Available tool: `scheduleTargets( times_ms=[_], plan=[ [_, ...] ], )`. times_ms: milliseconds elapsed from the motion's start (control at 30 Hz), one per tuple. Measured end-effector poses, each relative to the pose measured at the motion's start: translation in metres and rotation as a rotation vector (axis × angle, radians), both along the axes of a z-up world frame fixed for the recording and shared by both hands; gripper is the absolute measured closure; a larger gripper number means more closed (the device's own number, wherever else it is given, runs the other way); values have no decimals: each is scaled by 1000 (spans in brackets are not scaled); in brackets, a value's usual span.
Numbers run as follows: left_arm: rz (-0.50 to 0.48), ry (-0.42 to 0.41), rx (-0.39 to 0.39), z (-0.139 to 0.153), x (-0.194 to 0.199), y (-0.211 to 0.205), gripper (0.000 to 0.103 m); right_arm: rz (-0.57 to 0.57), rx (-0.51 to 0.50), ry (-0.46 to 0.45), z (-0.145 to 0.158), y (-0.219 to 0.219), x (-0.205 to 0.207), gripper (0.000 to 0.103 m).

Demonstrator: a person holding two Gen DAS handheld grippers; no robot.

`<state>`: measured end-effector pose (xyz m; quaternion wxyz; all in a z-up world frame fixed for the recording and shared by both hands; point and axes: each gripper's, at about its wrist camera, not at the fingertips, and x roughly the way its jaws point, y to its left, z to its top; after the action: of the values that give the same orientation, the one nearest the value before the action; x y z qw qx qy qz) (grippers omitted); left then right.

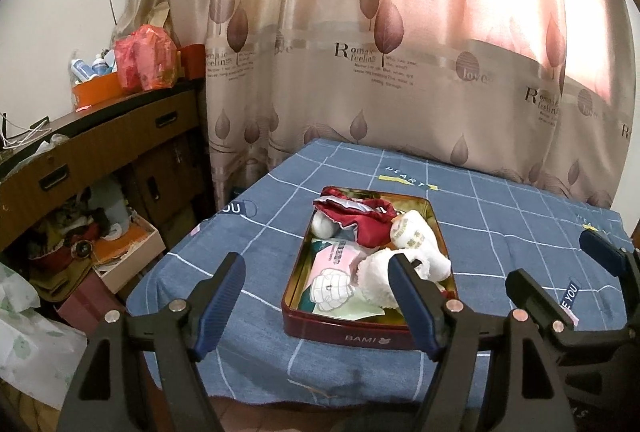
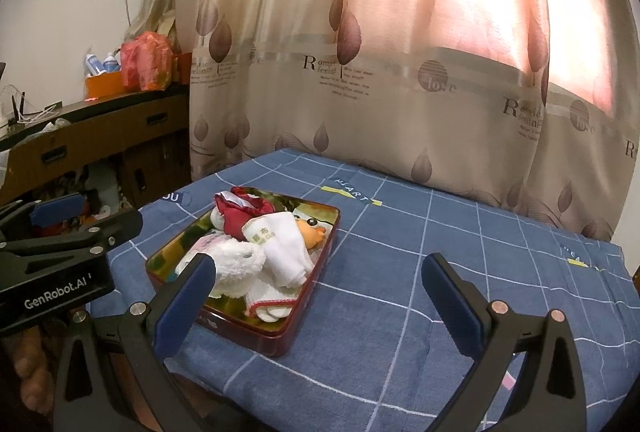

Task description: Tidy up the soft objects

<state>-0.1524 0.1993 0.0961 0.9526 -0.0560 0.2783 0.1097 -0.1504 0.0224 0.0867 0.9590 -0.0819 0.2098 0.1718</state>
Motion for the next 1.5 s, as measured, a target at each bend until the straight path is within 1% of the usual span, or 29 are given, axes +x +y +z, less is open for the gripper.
scheduleTargets(
  times_ms=[433, 1133, 1500],
  plan=[
    [6, 32, 0, -4, 5, 4, 27, 14, 0, 12, -2, 3, -1, 1],
    [17, 42, 0, -7, 5, 7, 27, 23, 3, 24, -8, 0, 0, 1],
    [7, 54, -5, -11, 6, 6, 27, 26, 0, 29, -10, -1, 0, 1]
  ],
)
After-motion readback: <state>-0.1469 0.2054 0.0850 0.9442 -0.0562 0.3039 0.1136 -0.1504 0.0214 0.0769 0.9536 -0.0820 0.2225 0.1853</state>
